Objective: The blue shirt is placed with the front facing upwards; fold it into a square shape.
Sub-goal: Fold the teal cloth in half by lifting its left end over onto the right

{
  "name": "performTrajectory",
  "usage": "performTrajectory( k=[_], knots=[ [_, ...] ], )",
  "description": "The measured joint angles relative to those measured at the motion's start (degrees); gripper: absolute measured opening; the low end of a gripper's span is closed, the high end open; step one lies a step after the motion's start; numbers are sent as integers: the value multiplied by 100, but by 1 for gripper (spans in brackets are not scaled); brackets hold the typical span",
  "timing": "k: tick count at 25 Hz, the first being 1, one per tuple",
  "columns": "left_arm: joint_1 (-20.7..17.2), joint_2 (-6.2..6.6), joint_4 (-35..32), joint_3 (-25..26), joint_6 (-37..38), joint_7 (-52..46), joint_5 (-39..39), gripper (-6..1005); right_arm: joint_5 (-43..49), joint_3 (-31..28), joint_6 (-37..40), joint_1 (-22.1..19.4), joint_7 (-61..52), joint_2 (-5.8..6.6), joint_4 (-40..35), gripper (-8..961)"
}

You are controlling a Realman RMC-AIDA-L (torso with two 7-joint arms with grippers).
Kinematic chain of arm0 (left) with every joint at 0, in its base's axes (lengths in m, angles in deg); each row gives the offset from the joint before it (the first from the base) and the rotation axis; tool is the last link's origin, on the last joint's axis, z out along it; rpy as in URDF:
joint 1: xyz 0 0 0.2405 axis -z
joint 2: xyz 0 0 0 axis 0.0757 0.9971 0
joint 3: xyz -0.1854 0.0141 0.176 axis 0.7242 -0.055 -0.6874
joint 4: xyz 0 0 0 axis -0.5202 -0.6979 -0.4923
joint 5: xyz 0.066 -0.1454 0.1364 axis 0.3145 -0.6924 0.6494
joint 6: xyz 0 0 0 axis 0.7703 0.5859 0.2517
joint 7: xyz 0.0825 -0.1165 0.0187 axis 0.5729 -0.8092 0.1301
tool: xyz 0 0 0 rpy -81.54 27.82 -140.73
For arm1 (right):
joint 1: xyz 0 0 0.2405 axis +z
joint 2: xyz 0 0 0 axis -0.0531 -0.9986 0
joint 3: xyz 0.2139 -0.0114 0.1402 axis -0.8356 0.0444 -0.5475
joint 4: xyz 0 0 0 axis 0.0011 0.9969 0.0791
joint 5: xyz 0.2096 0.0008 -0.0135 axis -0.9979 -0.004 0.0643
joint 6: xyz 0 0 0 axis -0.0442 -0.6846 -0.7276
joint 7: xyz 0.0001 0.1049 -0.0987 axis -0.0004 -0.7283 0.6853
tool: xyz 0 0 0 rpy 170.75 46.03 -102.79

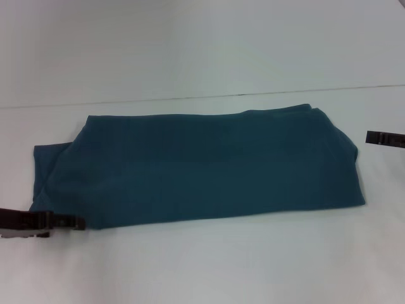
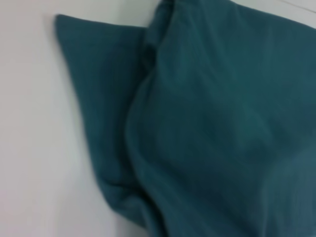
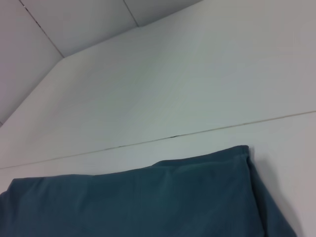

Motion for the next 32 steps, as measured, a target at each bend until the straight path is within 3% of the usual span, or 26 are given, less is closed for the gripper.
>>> performTrajectory(
  k=[11, 32],
  knots=[
    [241, -19, 339, -75, -453, -11, 13, 873, 5, 0, 19, -11, 0, 1, 0, 890],
    [256, 53, 291, -33, -536, -48, 122, 861, 2, 0, 6, -12, -9, 9, 0, 886]
  ],
)
